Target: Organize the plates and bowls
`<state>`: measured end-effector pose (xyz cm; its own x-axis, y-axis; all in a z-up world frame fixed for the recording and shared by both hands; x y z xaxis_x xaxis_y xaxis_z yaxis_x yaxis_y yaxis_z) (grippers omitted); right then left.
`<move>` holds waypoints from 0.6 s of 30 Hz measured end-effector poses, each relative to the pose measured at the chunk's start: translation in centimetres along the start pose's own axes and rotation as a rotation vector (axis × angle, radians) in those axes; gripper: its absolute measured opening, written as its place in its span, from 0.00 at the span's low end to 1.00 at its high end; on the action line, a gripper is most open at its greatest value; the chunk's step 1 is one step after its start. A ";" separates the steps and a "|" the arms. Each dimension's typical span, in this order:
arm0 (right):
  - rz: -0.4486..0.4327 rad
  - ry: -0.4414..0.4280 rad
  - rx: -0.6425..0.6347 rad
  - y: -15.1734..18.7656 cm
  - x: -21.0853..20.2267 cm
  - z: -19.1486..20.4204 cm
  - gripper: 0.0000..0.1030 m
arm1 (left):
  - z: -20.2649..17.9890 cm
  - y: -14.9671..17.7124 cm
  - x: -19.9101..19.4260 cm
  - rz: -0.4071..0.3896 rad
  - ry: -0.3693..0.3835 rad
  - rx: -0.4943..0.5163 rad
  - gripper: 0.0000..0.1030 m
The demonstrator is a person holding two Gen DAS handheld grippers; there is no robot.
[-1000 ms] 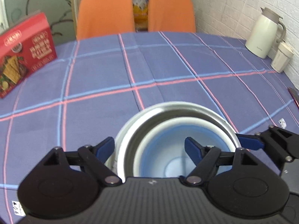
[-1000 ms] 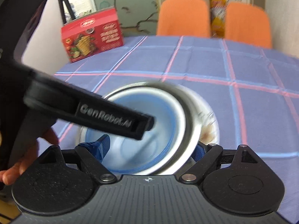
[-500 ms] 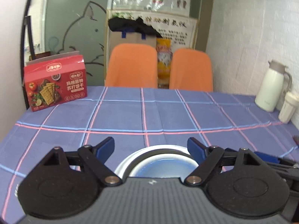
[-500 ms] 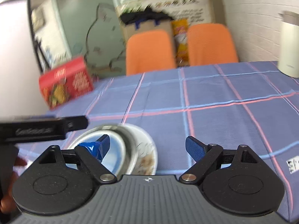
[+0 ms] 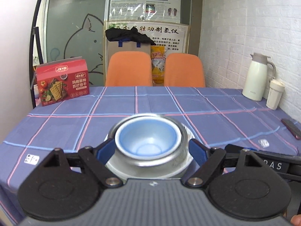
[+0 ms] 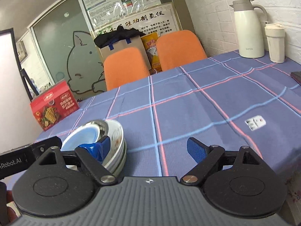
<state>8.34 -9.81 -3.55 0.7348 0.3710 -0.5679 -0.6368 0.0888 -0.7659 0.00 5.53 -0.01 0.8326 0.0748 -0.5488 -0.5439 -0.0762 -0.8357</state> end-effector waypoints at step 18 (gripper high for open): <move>-0.163 0.067 -0.079 4.3 -9.5 0.2 0.74 | -1.8 5.6 -7.9 -0.057 0.010 0.050 0.82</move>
<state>-1.47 -12.75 -1.39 0.8422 0.2947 -0.4515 -0.4898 0.0683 -0.8692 -9.42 2.71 -0.34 0.8631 0.0681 -0.5005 -0.5002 -0.0227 -0.8656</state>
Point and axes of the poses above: each gripper's, at about its wrist camera, not at the fingertips, and x roughly the way its jaws point, z to its left, y to its underside, the point moved 7 cm from there along x, roughly the way its jaws point, and after that the axes turned 8 degrees about z, right-handed, at the moved point
